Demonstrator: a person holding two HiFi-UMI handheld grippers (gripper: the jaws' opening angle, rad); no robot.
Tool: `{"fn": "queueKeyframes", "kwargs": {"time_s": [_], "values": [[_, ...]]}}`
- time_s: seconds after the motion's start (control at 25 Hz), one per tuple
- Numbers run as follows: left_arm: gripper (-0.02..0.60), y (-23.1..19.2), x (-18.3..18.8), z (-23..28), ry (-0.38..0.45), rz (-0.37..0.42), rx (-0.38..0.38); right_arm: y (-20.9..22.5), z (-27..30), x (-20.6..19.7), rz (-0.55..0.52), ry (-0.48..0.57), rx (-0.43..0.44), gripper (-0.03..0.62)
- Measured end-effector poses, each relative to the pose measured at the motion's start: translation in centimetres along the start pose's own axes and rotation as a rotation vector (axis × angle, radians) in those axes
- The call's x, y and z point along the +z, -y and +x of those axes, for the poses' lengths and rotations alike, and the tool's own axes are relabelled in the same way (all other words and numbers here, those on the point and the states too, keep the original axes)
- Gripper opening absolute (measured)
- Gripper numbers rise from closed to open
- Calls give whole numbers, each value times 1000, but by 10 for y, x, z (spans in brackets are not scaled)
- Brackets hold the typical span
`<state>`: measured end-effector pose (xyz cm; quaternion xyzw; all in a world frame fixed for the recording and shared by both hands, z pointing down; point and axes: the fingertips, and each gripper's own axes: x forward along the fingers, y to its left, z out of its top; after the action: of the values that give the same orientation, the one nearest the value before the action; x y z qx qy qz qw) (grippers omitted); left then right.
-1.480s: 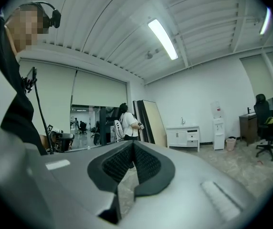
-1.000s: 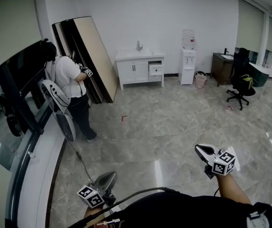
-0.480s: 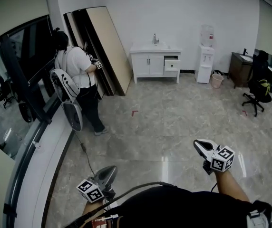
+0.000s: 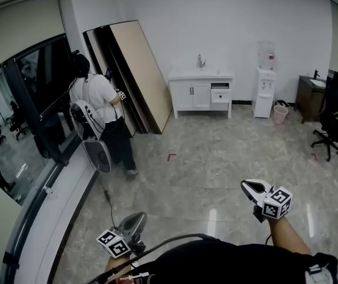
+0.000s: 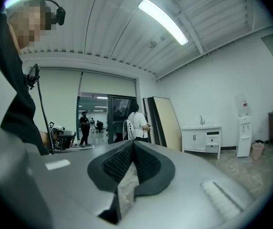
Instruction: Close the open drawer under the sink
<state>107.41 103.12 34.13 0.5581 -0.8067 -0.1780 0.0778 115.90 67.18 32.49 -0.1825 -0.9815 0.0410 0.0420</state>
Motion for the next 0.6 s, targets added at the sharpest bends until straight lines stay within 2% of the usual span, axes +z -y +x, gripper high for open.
{"fn": "queueKeyframes", "kwargs": {"time_s": [0.2, 0.36, 0.6], "values": [[0, 9, -14, 42, -42, -1, -14, 43, -13, -16, 51, 2, -17, 2], [0, 0, -15, 72, -68, -4, -23, 68, -17, -30, 74, -10, -44, 2], [0, -31, -17, 118, -82, -27, -111, 96, -3, -29, 77, -23, -116, 2]]}}
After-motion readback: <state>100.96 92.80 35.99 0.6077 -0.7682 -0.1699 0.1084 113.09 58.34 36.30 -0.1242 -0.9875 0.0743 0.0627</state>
